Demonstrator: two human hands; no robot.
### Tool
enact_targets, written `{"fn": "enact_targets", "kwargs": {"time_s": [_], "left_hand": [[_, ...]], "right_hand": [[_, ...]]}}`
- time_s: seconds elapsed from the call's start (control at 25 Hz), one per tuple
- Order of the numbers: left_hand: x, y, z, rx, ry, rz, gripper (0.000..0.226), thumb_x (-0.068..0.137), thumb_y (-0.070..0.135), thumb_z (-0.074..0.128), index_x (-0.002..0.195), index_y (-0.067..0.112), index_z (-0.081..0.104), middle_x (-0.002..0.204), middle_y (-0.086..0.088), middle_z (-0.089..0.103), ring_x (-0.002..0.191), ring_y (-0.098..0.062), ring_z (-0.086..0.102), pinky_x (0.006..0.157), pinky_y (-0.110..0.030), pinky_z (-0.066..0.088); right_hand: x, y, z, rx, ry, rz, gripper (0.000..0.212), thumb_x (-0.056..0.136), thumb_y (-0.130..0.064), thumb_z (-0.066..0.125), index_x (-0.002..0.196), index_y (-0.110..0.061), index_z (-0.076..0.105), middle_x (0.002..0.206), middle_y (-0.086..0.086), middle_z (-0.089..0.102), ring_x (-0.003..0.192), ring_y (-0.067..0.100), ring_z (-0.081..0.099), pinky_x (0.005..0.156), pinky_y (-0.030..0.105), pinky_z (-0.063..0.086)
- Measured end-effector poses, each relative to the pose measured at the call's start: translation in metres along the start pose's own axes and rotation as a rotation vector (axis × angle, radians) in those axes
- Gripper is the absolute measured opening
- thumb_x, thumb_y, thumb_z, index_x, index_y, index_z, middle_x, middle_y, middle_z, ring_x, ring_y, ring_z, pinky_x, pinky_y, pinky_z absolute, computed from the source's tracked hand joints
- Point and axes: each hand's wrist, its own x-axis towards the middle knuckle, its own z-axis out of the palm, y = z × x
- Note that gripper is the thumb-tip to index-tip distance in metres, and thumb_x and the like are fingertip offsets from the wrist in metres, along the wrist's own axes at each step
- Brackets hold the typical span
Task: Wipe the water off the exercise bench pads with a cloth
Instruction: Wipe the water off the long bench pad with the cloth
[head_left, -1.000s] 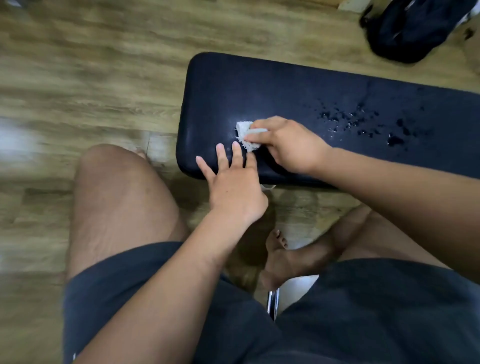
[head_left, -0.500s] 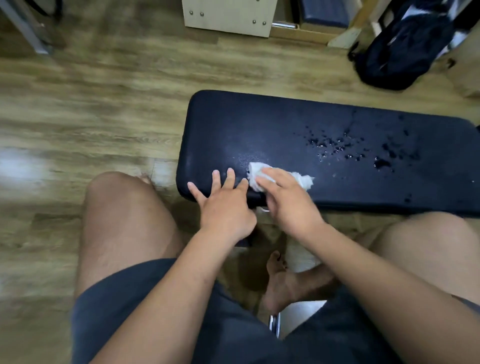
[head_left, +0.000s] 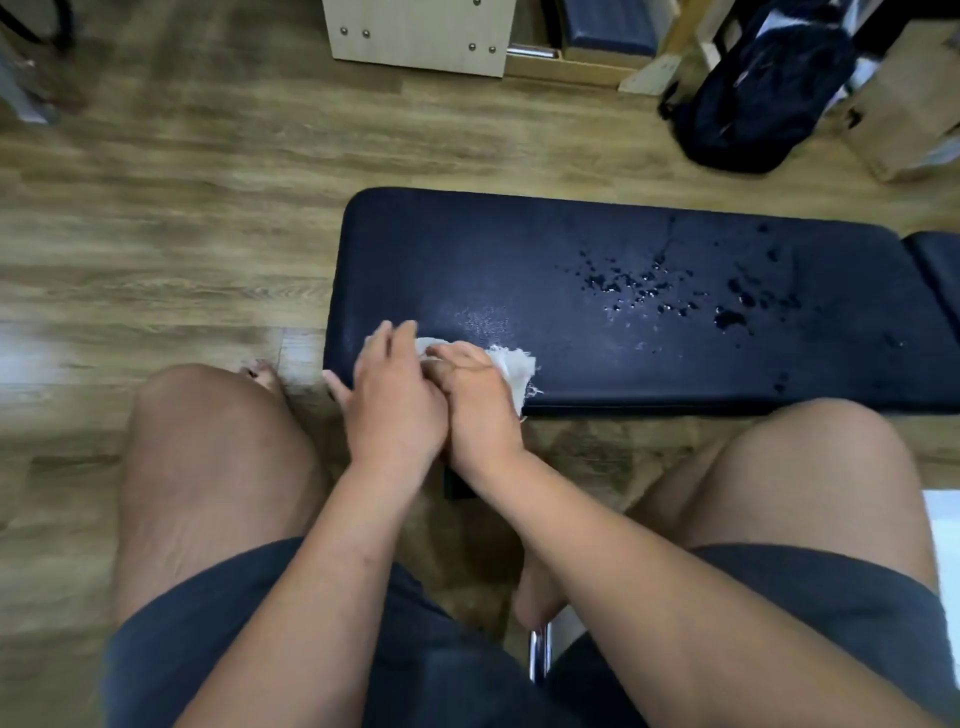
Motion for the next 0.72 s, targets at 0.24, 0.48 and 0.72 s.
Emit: {"fn": "enact_targets", "kwargs": {"time_s": [0.24, 0.48, 0.72], "left_hand": [[-0.010, 0.019, 0.013, 0.200, -0.137, 0.214, 0.054, 0.095, 0.024, 0.049, 0.147, 0.024, 0.036, 0.161, -0.004, 0.021, 0.151, -0.028, 0.006, 0.118, -0.063, -0.001], [-0.024, 0.031, 0.035, 0.378, -0.225, 0.345, 0.062, 0.096, 0.032, 0.046, 0.152, 0.033, 0.020, 0.165, -0.006, 0.001, 0.150, -0.036, -0.010, 0.114, -0.069, -0.004], [-0.023, 0.019, 0.040, 0.465, -0.177, 0.360, 0.064, 0.095, 0.028, 0.045, 0.152, 0.037, 0.018, 0.166, 0.002, 0.001, 0.152, -0.026, -0.008, 0.106, -0.074, -0.012]], "right_hand": [[-0.024, 0.075, -0.056, -0.152, 0.120, -0.108, 0.026, 0.075, -0.012, 0.056, 0.094, -0.012, 0.073, 0.104, 0.004, 0.071, 0.096, 0.030, 0.061, 0.086, 0.031, 0.050], [-0.057, 0.151, -0.123, -0.250, 0.366, 0.655, 0.028, 0.079, -0.019, 0.056, 0.102, -0.025, 0.071, 0.101, 0.010, 0.066, 0.091, 0.026, 0.059, 0.084, 0.031, 0.049], [-0.037, 0.061, -0.045, -0.317, 0.115, 0.396, 0.032, 0.082, -0.025, 0.045, 0.105, -0.030, 0.065, 0.121, -0.004, 0.059, 0.107, 0.022, 0.045, 0.087, 0.029, 0.039]]}}
